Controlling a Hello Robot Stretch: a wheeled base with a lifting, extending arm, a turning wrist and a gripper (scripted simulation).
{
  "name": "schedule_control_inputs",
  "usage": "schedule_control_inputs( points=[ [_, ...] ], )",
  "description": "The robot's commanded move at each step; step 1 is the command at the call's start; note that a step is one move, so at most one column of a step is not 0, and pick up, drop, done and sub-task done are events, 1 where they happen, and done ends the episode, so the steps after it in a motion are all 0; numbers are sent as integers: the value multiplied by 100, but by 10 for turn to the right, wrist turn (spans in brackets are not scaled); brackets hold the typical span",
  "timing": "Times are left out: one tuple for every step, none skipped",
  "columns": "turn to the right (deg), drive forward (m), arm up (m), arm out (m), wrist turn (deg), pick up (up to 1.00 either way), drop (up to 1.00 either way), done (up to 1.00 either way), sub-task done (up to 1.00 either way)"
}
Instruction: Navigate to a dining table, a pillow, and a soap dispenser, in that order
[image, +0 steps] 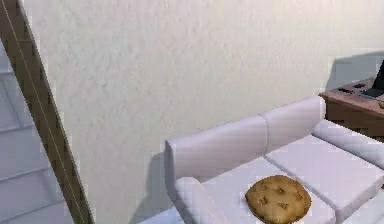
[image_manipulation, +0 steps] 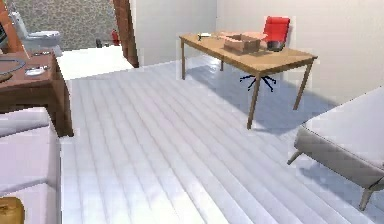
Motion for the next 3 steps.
schedule_control_inputs(
  points=[
    [450, 0, 0, 0, 0, 0, 0, 0, 0],
    [450, 0, 0, 0, 0, 0, 0, 0, 0],
    [360, 0, 0, 0, 0, 0, 0, 0, 0]
  ],
)
